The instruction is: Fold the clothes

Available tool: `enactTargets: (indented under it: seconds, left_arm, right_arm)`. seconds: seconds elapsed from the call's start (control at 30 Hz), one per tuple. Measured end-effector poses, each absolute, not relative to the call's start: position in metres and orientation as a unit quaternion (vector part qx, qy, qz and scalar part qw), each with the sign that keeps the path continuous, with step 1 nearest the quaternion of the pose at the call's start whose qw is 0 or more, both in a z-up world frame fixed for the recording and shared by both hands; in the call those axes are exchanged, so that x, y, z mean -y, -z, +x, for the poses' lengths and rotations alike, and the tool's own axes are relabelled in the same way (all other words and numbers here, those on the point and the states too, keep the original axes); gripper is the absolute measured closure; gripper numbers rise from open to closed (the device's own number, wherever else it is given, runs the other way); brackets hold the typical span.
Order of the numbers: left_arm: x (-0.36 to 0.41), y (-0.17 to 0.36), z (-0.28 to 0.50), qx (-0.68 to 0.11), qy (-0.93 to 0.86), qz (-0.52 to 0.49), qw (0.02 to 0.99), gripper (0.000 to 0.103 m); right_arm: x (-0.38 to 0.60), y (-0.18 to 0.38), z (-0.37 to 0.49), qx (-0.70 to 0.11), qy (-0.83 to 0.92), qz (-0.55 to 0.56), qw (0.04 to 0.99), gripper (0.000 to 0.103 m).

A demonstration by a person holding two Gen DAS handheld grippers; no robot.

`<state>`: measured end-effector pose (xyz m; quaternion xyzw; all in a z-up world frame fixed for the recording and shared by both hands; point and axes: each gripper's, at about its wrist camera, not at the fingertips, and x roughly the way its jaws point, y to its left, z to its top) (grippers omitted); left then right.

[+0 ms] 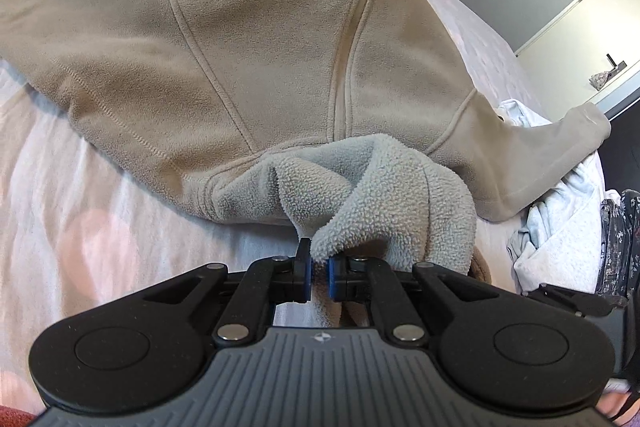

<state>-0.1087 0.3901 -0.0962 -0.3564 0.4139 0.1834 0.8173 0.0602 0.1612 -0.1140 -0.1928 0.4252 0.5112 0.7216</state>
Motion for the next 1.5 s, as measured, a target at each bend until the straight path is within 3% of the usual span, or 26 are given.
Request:
enactTargets:
  seconds: [0.07,0.2,0.47,0.8,0.93,1.07,1.3,1.5]
  left_arm:
    - [-0.393,0.099,-0.110,-0.413,-0.190,-0.360,0.815,0.098]
    - [-0.397,0.104,-0.114,-0.409,-0.201,-0.367,0.811,0.098]
    - [-0.417,0.125,-0.120,-0.418,-0.235,-0.389,0.786,0.098]
    - [-0.443,0.156,-0.107,-0.433,-0.248,-0.409,0.764,0.093]
    - [-0.443,0.157,-0.108,-0.431,-0.255,-0.412,0.761,0.088]
    - [-0.439,0.154,-0.107,-0.436,-0.267,-0.398,0.762,0.088]
    - [-0.434,0.148,-0.106,-0.445,-0.274,-0.380,0.763,0.088]
    - [-0.432,0.149,-0.103,-0.445,-0.276,-0.374,0.765,0.088]
  right_arm:
    - [-0.171,0.113,0.074,-0.428,-0.504,-0.167,0.731,0.080]
    - [-0.187,0.119,0.096,-0.433,-0.487,-0.139,0.746,0.087]
    - [-0.216,0.107,0.153,-0.442,-0.443,-0.024,0.780,0.089]
    - [-0.258,0.147,0.168,-0.462,-0.420,-0.077,0.777,0.089]
    - [-0.252,0.141,0.164,-0.457,-0.430,-0.086,0.774,0.086]
    - [-0.236,0.120,0.143,-0.422,-0.462,-0.104,0.773,0.065]
    - [-0.204,0.092,0.070,-0.331,-0.520,-0.208,0.760,0.063]
    - [-0.197,0.122,0.009,-0.299,-0.573,-0.362,0.672,0.057]
